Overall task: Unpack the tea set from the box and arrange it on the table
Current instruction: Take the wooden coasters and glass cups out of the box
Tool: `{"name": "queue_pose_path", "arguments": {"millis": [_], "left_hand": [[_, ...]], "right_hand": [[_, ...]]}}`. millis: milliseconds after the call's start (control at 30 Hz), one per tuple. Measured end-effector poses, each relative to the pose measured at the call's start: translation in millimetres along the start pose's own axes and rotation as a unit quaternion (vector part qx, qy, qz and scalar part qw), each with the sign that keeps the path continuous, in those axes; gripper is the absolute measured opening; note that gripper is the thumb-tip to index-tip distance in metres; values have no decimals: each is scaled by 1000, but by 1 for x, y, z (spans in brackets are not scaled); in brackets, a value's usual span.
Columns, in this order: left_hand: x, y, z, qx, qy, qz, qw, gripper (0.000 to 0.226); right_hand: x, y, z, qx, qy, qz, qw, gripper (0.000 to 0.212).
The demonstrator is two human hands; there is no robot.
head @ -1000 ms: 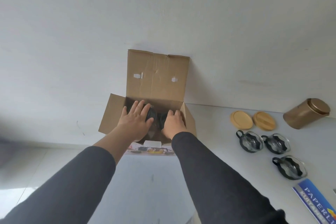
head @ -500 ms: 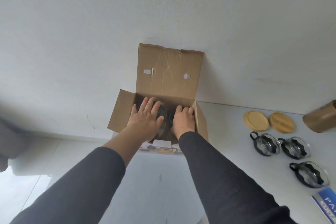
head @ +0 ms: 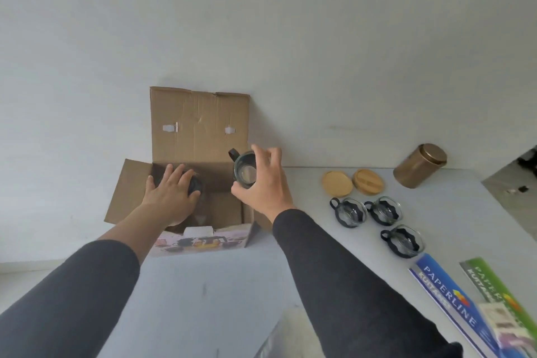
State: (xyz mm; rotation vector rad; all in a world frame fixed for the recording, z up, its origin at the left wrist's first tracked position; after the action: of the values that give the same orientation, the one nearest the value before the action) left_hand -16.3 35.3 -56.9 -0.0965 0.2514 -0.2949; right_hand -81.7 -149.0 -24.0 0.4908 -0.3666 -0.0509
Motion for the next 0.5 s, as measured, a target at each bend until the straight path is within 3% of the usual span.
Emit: {"name": "queue_pose_path", "arguments": {"millis": [167,333,400,500], "left_hand": [[-12,-46,9,-50,-105,-24,993,46],[-30,-131,-3,-116,-173,-128,970,44],[-37,-165,-19,-135,-172,-174,960,45],[-44,-210,-53,-116,-100,-187,970,45]], "right_hand": [[-43,-44,34,11,-59,-48,997,82],[-86,-93,53,-2,-22,-86,996,80],[-100,-114,61,-7,11,-82,997,79],[-118,-147,73,-12,41,-92,995,77]]}}
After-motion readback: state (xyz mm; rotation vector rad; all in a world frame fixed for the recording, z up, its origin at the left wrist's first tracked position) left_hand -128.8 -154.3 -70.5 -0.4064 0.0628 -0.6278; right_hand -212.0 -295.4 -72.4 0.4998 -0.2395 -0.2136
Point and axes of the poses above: each hand's wrist, its own x-axis towards the middle knuckle, its own z-axis out of the back of the hand, y = z × x, the point moved 1 cm from there along x, towards the middle knuckle, and after that the axes turned 7 degrees about z, right-handed, at the moved point
